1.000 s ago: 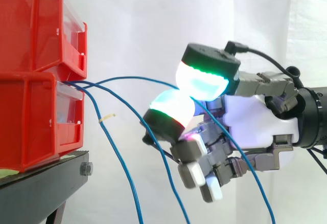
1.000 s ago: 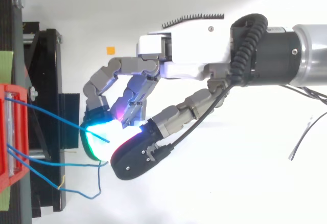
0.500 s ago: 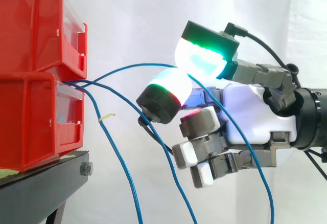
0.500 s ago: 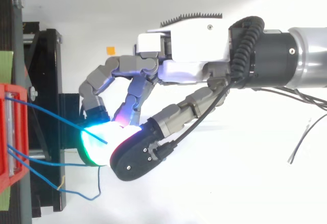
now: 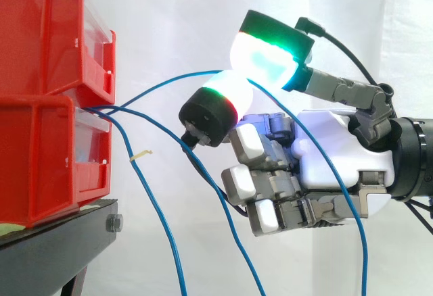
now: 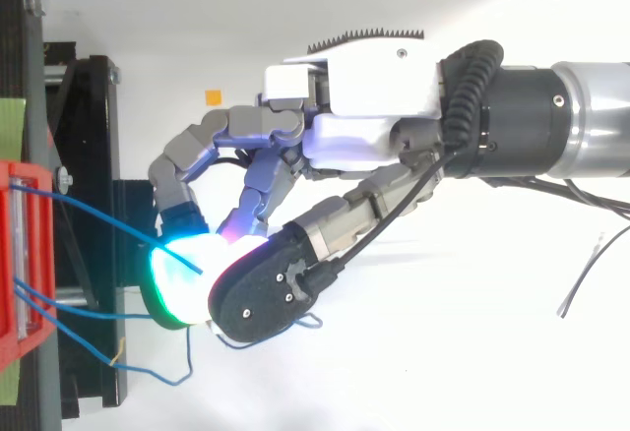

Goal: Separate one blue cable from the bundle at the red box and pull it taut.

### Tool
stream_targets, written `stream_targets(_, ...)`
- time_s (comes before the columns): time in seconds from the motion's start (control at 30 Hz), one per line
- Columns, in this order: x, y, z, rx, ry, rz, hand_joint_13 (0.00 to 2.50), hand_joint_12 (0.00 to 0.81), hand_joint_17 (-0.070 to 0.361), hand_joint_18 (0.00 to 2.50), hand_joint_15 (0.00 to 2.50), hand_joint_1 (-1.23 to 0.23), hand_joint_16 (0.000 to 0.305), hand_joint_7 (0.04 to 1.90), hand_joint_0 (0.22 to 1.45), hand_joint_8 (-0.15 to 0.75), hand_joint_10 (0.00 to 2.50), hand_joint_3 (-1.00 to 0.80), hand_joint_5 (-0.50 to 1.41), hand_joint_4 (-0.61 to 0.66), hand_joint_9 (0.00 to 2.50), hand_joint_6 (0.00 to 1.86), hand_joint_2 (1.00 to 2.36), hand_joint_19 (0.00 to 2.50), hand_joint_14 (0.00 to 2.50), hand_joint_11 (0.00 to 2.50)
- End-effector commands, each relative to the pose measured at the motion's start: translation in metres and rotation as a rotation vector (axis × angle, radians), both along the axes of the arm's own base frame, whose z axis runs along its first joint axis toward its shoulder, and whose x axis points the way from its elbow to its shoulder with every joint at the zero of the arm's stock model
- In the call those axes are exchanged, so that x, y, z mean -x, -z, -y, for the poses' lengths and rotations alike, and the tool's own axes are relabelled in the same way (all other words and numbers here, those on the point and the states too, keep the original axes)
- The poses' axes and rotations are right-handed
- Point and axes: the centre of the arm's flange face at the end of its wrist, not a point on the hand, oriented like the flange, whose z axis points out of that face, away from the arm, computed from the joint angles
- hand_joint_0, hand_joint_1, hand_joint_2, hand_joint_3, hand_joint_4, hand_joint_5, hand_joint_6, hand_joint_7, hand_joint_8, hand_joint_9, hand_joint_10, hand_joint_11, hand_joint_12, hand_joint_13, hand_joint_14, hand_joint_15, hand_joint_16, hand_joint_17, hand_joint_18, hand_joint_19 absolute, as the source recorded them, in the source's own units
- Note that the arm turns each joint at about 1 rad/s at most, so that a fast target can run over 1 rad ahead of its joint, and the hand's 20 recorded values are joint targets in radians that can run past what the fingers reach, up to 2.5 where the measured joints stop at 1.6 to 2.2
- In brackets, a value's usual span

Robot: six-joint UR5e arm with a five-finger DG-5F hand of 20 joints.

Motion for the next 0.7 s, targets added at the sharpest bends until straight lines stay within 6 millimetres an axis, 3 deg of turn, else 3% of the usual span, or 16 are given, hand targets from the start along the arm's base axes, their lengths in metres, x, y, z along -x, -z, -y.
stream_targets(0.0,-0.0002,-0.0003,-0.0004,-0.035,-0.002,0.000,0.96,0.317,0.088,0.82,0.46,-0.79,0.039,1.24,0.66,0.470,0.01,-0.12,-0.18,0.01,1.04,0.87,1.02,0.53,0.02,0.18)
stream_targets(0.2,-0.0003,0.0001,-0.0016,-0.061,-0.004,0.000,1.22,0.317,0.079,0.80,0.68,-0.78,0.035,1.24,0.66,0.350,0.02,-0.12,-0.19,0.01,0.89,0.88,1.02,0.52,0.02,0.44)
stream_targets(0.67,0.0016,0.0039,-0.0029,-0.068,-0.009,-0.010,1.36,0.345,0.079,0.79,0.91,-0.77,0.035,1.23,0.66,0.315,0.01,-0.12,-0.19,0.01,0.74,0.88,1.02,0.59,0.02,0.52)
